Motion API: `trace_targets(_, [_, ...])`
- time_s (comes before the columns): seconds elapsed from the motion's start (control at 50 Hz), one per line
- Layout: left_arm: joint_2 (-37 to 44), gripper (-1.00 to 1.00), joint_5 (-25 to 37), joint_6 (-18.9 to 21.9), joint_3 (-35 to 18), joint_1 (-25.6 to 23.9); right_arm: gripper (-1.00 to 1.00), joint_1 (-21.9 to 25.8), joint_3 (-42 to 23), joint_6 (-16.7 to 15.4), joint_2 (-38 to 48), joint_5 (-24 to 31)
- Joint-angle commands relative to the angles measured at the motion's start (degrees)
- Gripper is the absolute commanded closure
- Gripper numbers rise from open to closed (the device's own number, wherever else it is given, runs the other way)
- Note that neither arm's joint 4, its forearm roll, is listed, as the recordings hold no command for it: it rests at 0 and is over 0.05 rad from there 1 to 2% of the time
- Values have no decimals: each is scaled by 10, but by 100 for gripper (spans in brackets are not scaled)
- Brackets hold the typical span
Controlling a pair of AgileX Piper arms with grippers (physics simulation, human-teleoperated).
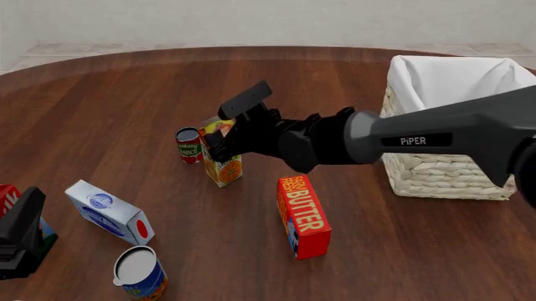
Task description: Pick up the orange juice, and put it in the basket.
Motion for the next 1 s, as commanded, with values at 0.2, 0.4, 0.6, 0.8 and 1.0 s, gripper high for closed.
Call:
trace_targets(0.2, [0,-100,0,0,0,0,-100,0,-7,4,19,-3])
trace_targets(0.4, [0,-100,0,0,0,0,-100,3,-8,5,22,-4])
trace_targets(0.6, [0,-100,0,0,0,0,-100,-2,-11,3,39,-11])
trace_targets(0.8, [0,-100,0,0,0,0,-100,-1,-14,6,49,-12])
trace_targets(1.0, [0,-100,0,0,0,0,-100,2,-18,7,55,-12])
